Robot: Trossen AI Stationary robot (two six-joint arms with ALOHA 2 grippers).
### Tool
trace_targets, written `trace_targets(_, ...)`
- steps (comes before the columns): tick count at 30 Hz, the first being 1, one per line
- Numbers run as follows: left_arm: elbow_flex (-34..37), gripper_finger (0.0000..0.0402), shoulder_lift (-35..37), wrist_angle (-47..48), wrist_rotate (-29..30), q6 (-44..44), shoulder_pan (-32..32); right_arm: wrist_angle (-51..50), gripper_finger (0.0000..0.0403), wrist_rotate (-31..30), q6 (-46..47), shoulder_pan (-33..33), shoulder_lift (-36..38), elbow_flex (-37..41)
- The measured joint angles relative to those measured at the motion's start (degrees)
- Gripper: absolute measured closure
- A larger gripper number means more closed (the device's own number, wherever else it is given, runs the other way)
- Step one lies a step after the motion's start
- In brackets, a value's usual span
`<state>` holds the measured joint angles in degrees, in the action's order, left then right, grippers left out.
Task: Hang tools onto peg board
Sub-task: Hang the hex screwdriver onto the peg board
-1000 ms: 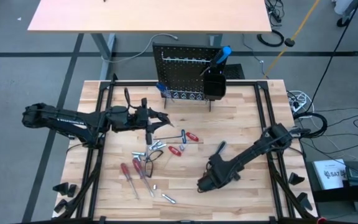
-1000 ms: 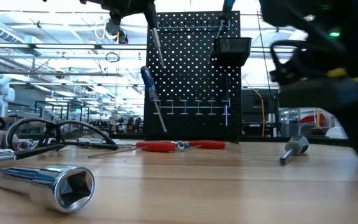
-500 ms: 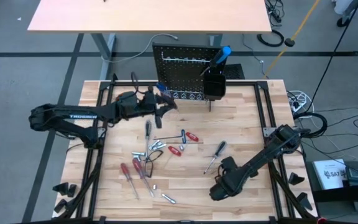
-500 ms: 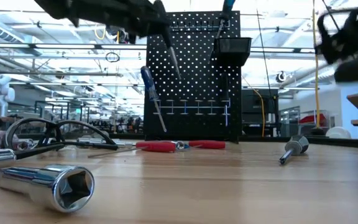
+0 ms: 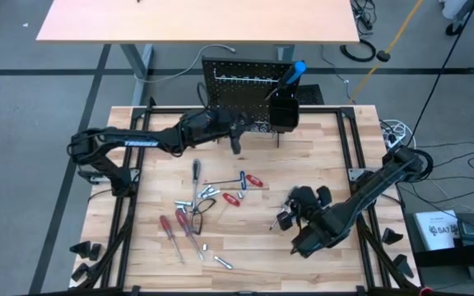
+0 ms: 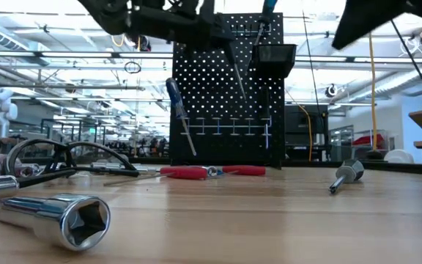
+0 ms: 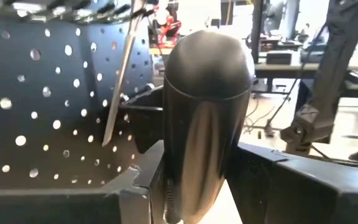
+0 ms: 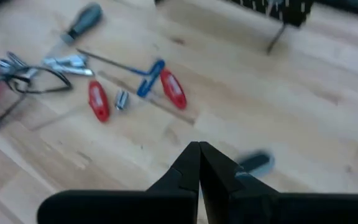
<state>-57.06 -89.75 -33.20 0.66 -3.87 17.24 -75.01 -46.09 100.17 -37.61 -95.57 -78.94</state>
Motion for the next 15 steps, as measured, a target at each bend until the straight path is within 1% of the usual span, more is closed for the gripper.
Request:
trace_targets(3,-1.8,0.027,-2.6,0.1,1.4,-1.3,0.1,-0.2,0.0403,-3.6,-1.2,-0.4,1.2,0.6)
trace_targets(7,-4.0,0.027,-4.7,0.0,3.1,-2.6,0.1,0.7,0.0403,-4.5,-0.1,-0.6,3.8,5.1)
trace_targets(11,-5.2,0.027,-5.7,0.1,4.1,-2.7,1.0,8.3,0.0403,-5.0,1.1,-1.5,7.9,12.3)
trace_targets(15,-5.3,0.027,-5.7,0.4,3.9,-1.3,2.0,17.8,0.0403,-6.7,-0.4,-1.8,11.7,19.3)
